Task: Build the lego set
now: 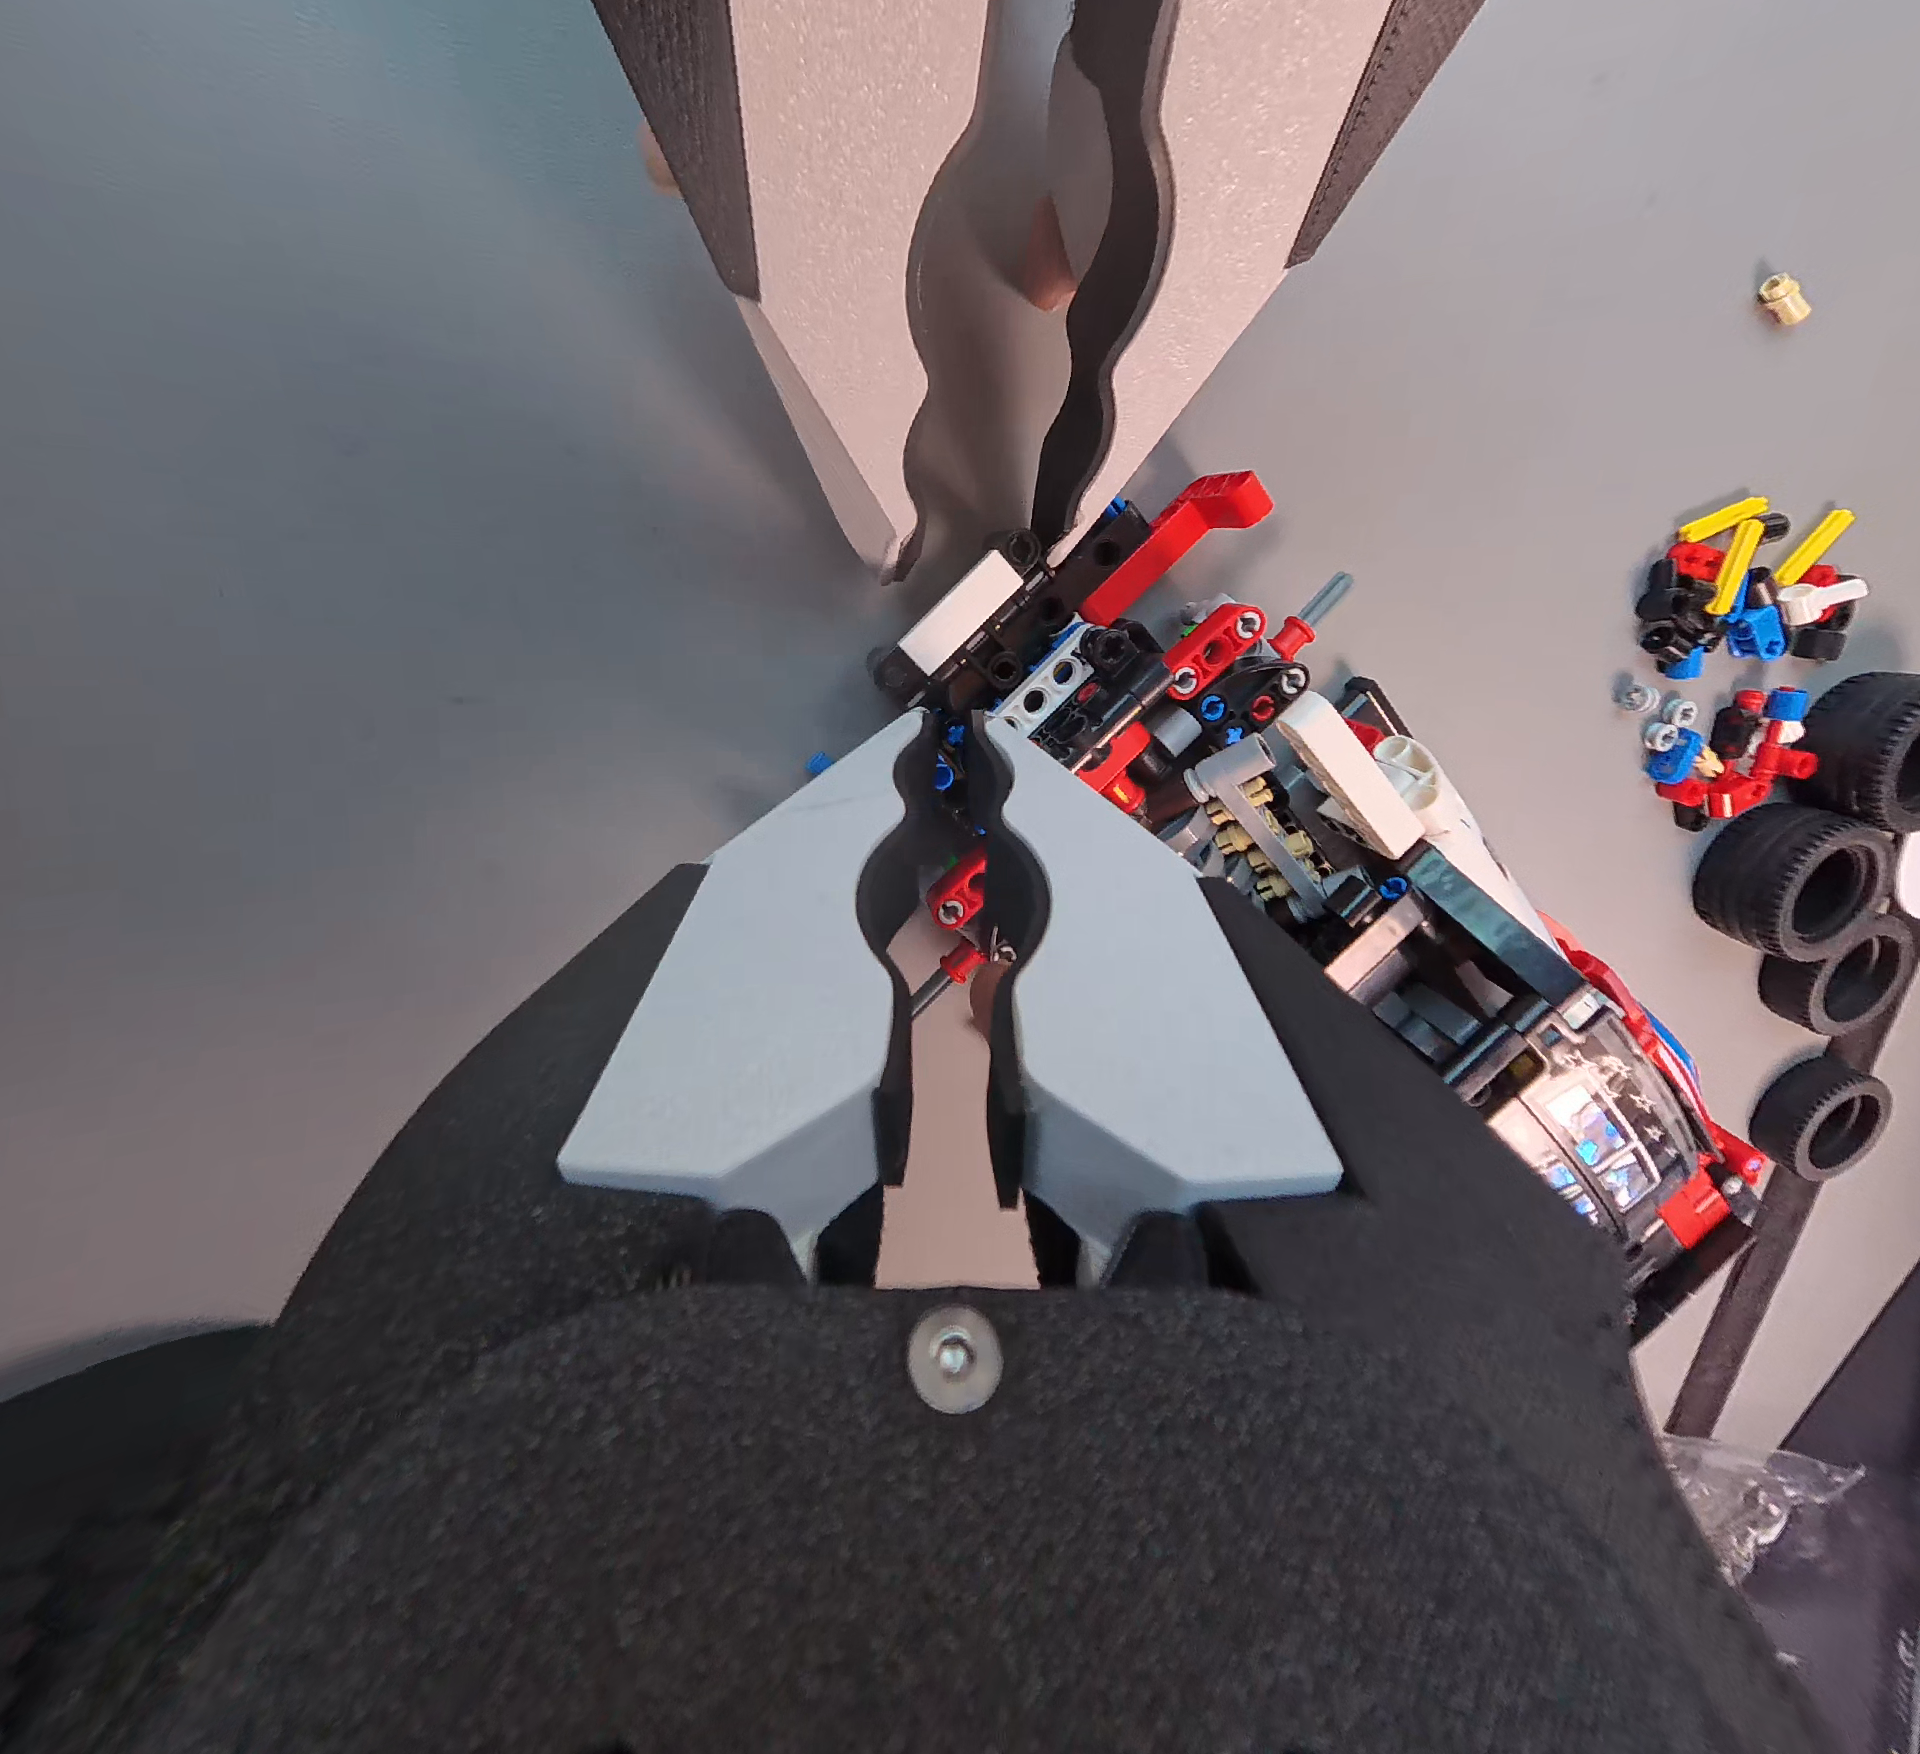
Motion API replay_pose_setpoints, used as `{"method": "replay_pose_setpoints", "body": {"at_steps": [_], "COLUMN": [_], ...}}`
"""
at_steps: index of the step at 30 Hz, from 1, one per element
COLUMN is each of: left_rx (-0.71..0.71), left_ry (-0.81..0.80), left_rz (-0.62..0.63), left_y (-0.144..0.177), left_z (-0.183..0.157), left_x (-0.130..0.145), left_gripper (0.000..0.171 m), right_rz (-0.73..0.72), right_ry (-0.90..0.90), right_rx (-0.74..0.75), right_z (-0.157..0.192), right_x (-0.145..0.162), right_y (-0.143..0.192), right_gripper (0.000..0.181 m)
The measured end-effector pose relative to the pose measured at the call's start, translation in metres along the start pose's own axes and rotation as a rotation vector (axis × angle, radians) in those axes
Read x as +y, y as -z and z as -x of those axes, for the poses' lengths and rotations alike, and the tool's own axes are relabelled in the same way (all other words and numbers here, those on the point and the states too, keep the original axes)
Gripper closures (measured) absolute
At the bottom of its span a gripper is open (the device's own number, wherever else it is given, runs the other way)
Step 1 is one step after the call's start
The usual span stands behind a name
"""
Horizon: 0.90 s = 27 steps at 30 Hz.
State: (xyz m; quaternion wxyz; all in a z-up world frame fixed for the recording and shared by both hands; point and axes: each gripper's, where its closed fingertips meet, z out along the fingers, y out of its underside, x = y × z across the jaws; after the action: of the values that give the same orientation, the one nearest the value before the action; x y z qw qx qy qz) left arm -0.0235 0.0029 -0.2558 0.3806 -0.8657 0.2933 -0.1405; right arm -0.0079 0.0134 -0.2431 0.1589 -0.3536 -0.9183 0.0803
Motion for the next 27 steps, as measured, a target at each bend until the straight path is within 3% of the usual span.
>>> {"method": "replay_pose_setpoints", "body": {"at_steps": [12, 19, 22, 27], "left_rx": [-0.035, -0.032, 0.030, 0.023], "left_ry": [-0.024, -0.026, -0.024, -0.019], "left_rz": [0.029, 0.027, 0.028, -0.055], "left_y": [-0.005, -0.004, 0.000, 0.016], "left_z": [-0.002, -0.002, -0.009, 0.001], "left_x": [0.001, 0.001, 0.002, -0.008], "left_gripper": [0.153, 0.153, 0.147, 0.145], "right_rz": [0.025, -0.092, -0.131, -0.209], "right_ry": [0.156, 0.083, 0.048, -0.031], "right_rx": [0.153, 0.194, 0.207, 0.186], "right_z": [0.004, 0.008, 0.009, 0.010], "right_x": [-0.001, 0.003, 0.004, 0.004], "right_y": [-0.001, 0.003, 0.005, 0.010], "right_gripper": [0.180, 0.179, 0.179, 0.175]}}
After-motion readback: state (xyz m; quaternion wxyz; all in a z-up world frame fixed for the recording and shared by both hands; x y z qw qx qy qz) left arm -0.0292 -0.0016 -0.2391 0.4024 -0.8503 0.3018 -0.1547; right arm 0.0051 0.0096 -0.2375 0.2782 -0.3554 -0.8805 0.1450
